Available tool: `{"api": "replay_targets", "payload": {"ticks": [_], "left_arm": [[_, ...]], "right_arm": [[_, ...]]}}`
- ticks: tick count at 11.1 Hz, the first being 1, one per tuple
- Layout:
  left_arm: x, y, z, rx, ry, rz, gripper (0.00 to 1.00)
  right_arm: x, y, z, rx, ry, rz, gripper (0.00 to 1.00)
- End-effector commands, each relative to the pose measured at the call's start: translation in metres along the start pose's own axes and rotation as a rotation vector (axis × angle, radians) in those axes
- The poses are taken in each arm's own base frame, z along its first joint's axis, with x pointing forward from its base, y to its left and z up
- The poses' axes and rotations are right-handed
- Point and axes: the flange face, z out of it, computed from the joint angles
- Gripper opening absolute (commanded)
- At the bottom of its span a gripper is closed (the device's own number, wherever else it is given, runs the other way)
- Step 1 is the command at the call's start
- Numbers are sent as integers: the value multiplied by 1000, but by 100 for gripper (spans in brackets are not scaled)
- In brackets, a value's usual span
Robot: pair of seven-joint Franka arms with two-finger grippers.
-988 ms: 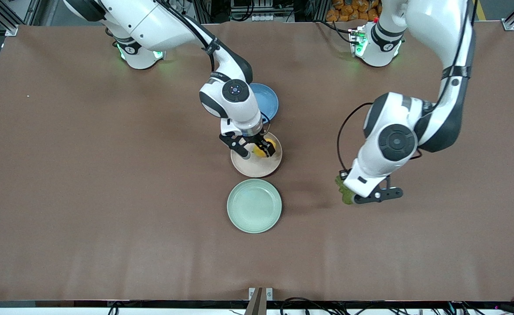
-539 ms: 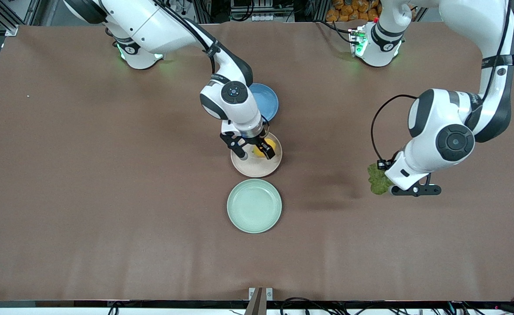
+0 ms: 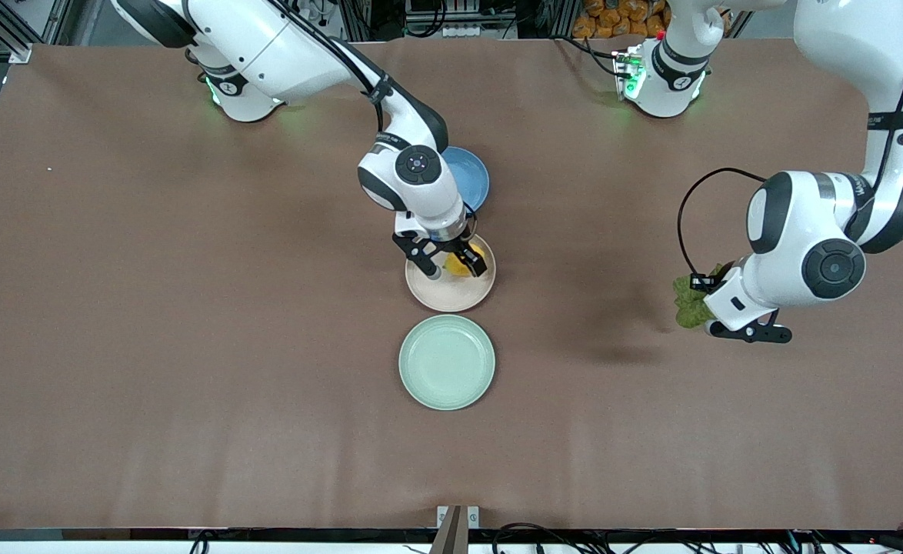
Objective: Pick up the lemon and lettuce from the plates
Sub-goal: 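Carry the lettuce off the green plate with the left gripper and set it down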
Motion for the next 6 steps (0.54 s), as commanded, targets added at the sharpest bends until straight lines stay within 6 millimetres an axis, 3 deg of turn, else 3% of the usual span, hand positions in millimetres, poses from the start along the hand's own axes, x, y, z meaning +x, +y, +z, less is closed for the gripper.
{"api": "replay_targets", "payload": {"ticks": [1,2,4,5,6], "left_arm": [[-5,7,21,16,-33,39,0],[-5,9,24,9,-39,40,0],[-9,20,33,8,-58,55,0],[-10,21,39,9,-78,58,42],[-11,25,43,10,-90,64,99]], "right_arm": [[-9,0,9,1,6,-16,78],[-7,0,9,3,15,-27,65],[-6,-1,9,4,16,-29,25],[-5,-1,9,4,18,-31,7],[-4,-1,8,4,19,-33,0]]}}
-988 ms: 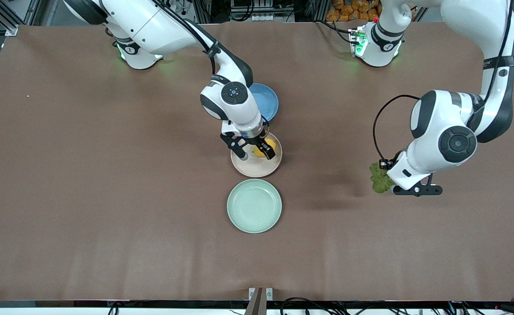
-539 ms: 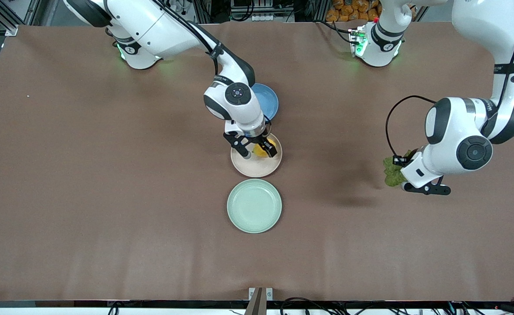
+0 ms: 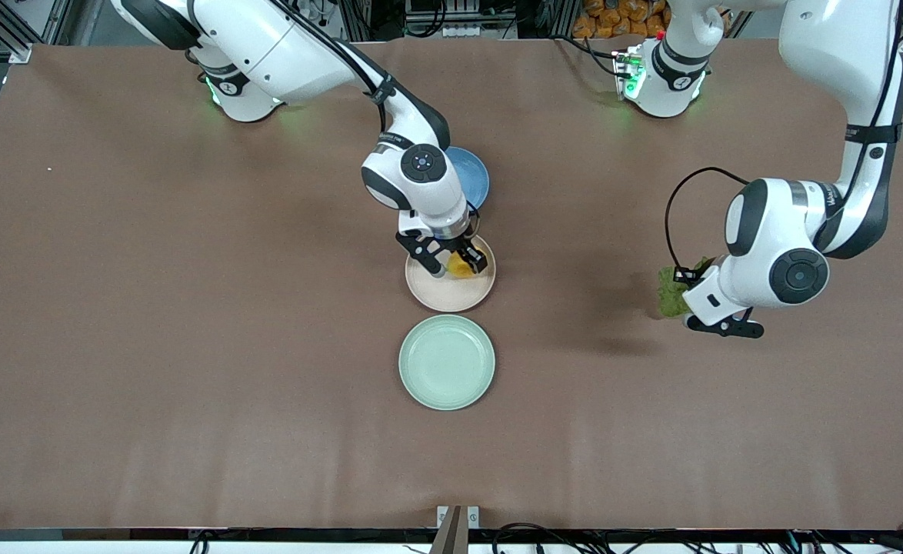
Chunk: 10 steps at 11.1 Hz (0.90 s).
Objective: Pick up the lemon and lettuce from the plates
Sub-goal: 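Lift the lemon with the right gripper while the left gripper withdraws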
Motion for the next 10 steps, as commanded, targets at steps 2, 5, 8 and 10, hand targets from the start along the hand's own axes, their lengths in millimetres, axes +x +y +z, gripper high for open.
{"api": "replay_targets", "payload": {"ticks": [2,5,8,10], "left_arm": [[-8,16,5,11,-39,31,100],[-23,20,-50,5,44,47,100],[-43,10,-110,-32,153,6,100],[-62,-10,-150,-40,232,-27,100]], "right_arm": [[9,-8,-10,17,17,-21,0],[31,-16,-57,3,46,-49,0],[68,-16,-112,-46,35,-141,0],[107,2,-164,-55,-38,-265,0]]}}
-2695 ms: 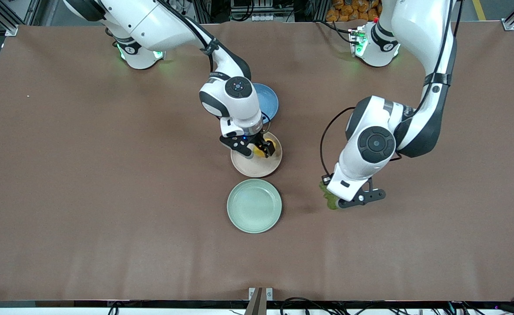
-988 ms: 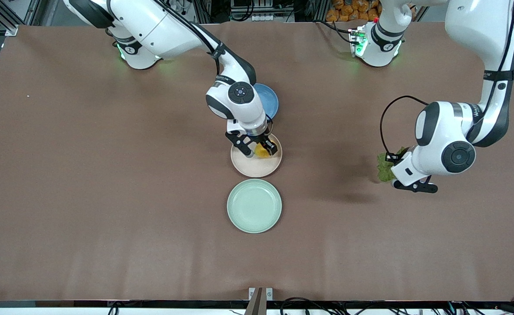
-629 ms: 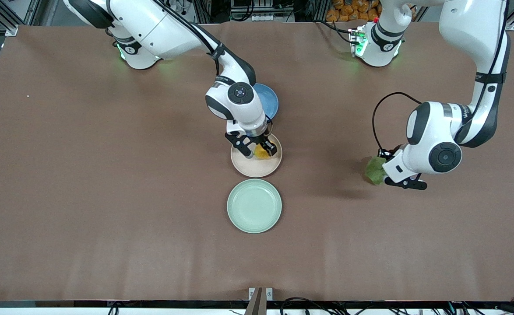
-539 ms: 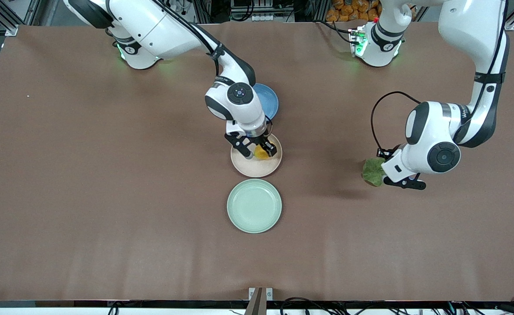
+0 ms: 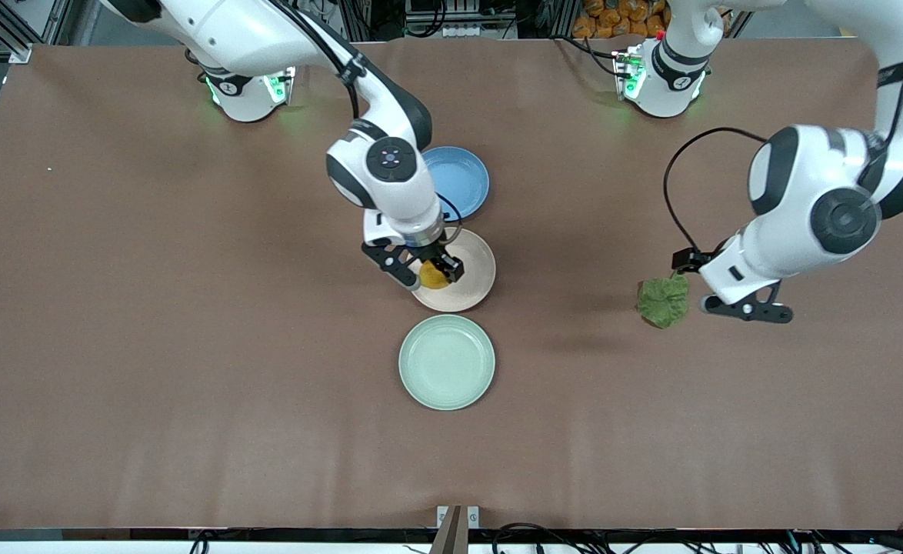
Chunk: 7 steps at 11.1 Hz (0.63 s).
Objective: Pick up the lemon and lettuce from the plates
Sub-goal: 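Lift the lemon with the right gripper while the left gripper withdraws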
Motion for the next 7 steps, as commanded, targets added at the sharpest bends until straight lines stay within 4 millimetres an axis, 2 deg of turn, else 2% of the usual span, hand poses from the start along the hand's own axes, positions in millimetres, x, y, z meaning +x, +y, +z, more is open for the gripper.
{"api": "replay_targets", "payload": {"ticks": [1,2,4,6,7], "left_arm": [[-24,-38,-58,-32,91,-76,100],[-31,-50,-72,-56,119,-107,100],[-47,-63,-97,-68,161,-134,100],[-68,-61,-117,-79,184,-182,100],[-73,-59,-119,-80,155,-176,100]], "right_arm": [[58,52,-74,1,-73,-175,0],[78,74,-86,-14,-85,-241,0],[117,118,-101,-80,-128,-379,0],[164,169,-106,-111,-142,-503,0],[186,196,-99,-122,-158,-563,0]]}}
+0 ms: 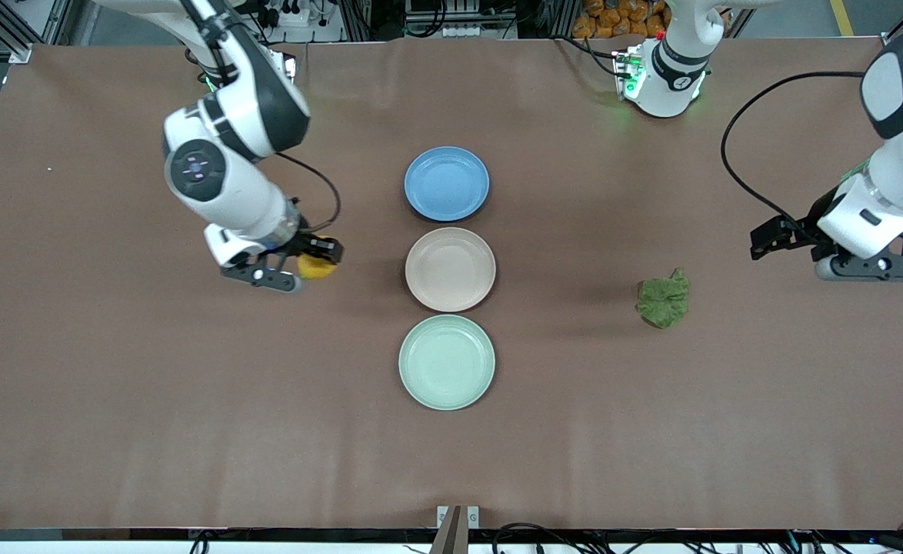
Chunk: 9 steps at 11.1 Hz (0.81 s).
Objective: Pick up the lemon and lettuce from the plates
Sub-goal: 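Carry the lemon away from the plates and lower it with the right gripper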
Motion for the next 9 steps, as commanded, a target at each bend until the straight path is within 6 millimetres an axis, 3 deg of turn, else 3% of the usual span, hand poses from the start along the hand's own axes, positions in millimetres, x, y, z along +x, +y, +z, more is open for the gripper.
{"api": "replay_targets", "payload": {"ticks": [1,4,9], "left_arm": [[-29,10,-24,-24,-23,-22,100],[-41,17,-39,-23,-31,-8,100],[-30,33,-89,-15,70,-10,100]], "right_arm": [[10,93,16,-18,-41,-162,0],[37,193,51,-16,-38,-273,0],[64,254,111,-31,25,-352,0]]}}
